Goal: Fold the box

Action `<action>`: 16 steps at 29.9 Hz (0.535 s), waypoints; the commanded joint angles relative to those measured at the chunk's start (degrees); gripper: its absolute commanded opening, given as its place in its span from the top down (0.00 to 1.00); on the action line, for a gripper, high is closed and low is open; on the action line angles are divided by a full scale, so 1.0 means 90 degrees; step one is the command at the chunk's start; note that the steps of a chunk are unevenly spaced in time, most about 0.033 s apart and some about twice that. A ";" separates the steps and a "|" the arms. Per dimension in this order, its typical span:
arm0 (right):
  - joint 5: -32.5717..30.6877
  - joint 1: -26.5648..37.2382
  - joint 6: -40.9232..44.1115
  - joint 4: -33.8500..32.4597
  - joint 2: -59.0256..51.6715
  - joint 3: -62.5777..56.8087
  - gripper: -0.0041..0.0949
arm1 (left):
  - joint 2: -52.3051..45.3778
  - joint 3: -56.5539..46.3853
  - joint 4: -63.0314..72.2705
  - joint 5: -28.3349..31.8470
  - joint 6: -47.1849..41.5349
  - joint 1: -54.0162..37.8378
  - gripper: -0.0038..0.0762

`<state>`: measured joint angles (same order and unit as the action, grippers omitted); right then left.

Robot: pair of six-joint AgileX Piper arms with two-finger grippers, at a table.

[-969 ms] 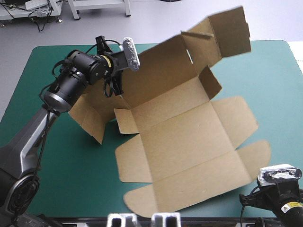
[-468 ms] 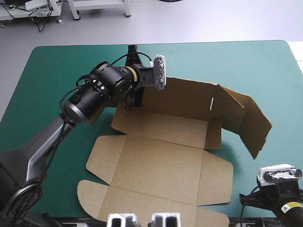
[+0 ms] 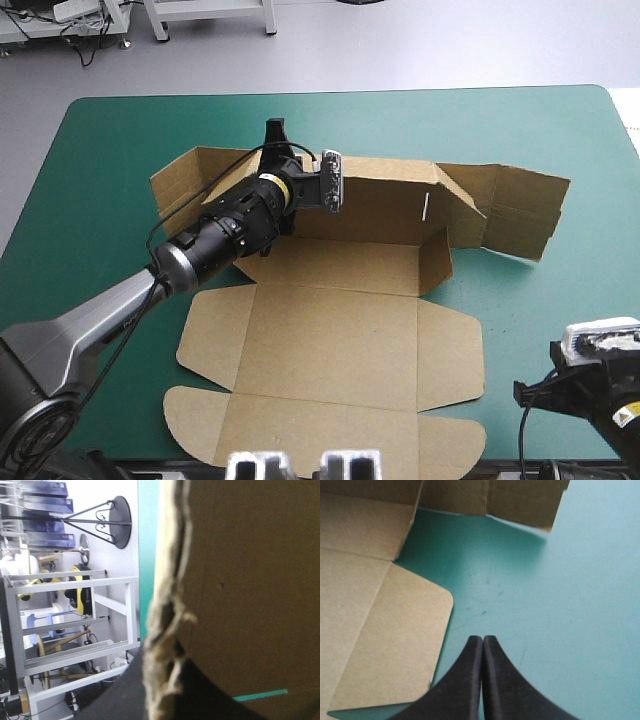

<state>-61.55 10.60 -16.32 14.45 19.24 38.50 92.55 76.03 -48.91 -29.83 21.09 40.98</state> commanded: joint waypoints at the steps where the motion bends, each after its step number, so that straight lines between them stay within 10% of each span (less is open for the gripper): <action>1: 0.0427 -0.0021 -0.0065 0.0412 0.0747 0.0927 0.98 | -0.0439 -0.0370 -0.1185 0.0432 -0.1206 0.0146 0.97; 16: 0.0480 -0.0021 -0.0906 0.1798 0.4594 0.4783 0.98 | -0.0450 -0.1179 -0.3446 -0.0109 -0.3701 0.0902 0.97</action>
<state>-60.63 10.60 -23.27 27.90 54.48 75.25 90.62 64.91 -78.72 -32.73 -9.00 47.46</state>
